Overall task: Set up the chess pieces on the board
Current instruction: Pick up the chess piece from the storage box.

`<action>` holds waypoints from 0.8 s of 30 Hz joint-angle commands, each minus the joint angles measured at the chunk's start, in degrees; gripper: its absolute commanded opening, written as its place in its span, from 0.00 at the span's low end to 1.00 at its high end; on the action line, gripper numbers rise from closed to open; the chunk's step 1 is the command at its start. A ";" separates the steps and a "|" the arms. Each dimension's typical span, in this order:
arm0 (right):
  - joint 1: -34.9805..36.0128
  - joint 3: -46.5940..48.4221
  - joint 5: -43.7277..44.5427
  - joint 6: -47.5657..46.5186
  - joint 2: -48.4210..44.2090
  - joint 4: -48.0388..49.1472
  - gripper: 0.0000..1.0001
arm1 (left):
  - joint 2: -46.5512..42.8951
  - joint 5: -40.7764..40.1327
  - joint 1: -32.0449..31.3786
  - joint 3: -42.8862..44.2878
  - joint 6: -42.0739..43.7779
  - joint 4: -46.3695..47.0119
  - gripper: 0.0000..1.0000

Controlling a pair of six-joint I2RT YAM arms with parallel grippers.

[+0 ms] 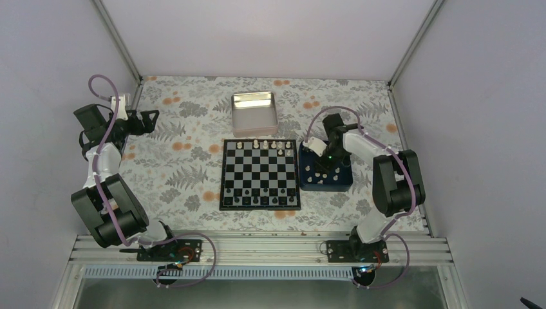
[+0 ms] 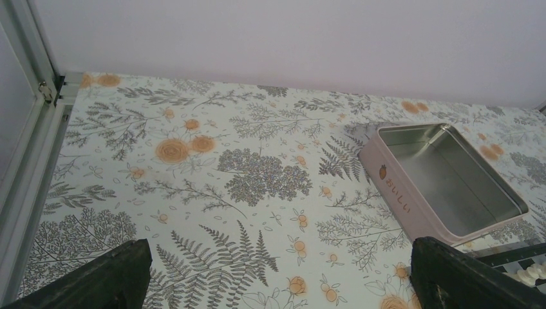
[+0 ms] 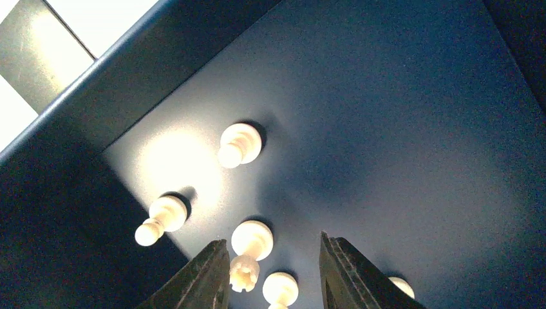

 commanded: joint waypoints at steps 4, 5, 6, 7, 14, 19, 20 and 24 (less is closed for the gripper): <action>0.18 -1.65 0.02 0.54 -1.00 -0.98 0.38 | 0.16 1.34 0.51 -0.29 0.53 0.81 1.00; 0.12 -1.74 0.00 0.60 -1.01 -1.02 0.38 | 0.29 1.41 0.51 -0.33 0.55 0.73 1.00; 0.20 -1.86 -0.02 0.57 -1.03 -1.14 0.38 | 0.30 1.42 0.51 -0.33 0.58 0.75 1.00; 0.16 -1.91 -0.02 0.59 -1.02 -1.18 0.38 | 0.26 1.42 0.48 -0.33 0.48 0.73 1.00; 0.25 -2.06 0.61 0.78 -2.84 -1.47 0.37 | 0.18 1.43 0.51 -0.25 0.44 0.68 1.00; 0.17 -2.00 1.04 0.79 -3.71 -1.95 0.36 | 0.08 1.42 0.51 -0.32 0.44 0.73 1.00; 0.19 -2.02 1.17 0.82 -3.81 -1.89 0.35 | 0.09 1.42 0.52 -0.33 0.44 0.72 1.00; 0.18 -1.93 1.29 0.81 -3.92 -1.94 0.28 | 0.13 1.51 0.52 -0.25 0.46 0.64 1.00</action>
